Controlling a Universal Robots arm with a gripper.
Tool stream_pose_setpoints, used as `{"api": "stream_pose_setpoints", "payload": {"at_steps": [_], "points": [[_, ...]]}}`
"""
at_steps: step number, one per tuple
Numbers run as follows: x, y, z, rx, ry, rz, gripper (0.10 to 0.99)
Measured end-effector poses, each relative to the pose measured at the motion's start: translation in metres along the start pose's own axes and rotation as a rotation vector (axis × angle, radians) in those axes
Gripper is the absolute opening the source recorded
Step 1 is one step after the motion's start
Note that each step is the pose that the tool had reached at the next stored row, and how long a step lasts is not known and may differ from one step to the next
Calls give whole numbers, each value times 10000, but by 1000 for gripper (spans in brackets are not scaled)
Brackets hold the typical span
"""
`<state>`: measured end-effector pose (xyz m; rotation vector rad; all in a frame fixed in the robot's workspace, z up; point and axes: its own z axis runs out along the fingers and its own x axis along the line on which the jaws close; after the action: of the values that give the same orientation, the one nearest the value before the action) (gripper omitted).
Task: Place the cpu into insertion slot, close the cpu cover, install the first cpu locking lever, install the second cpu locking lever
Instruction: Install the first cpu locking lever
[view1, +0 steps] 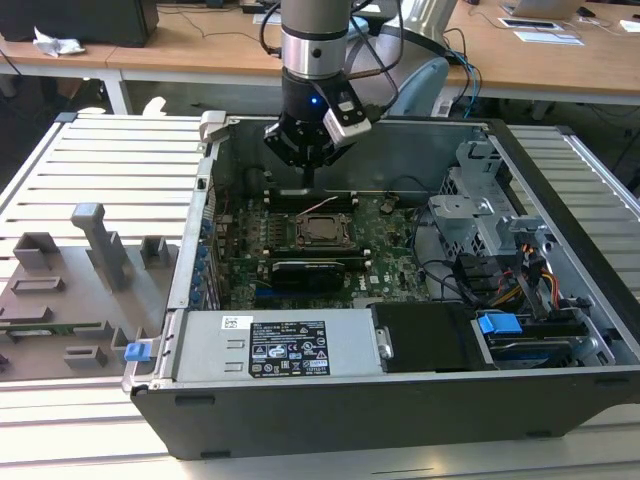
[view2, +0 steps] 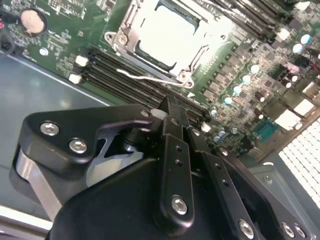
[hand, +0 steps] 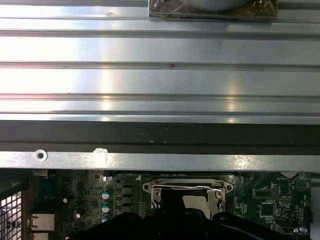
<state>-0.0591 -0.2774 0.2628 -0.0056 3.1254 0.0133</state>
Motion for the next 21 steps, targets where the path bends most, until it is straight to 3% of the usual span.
{"api": "stream_pose_setpoints", "payload": {"at_steps": [6, 10, 21], "points": [[-2, 0, 6, -3, -2, 0, 106], [0, -3, 68, -1, -1, 1, 106], [2, -4, 147, -1, 0, 0, 106]]}}
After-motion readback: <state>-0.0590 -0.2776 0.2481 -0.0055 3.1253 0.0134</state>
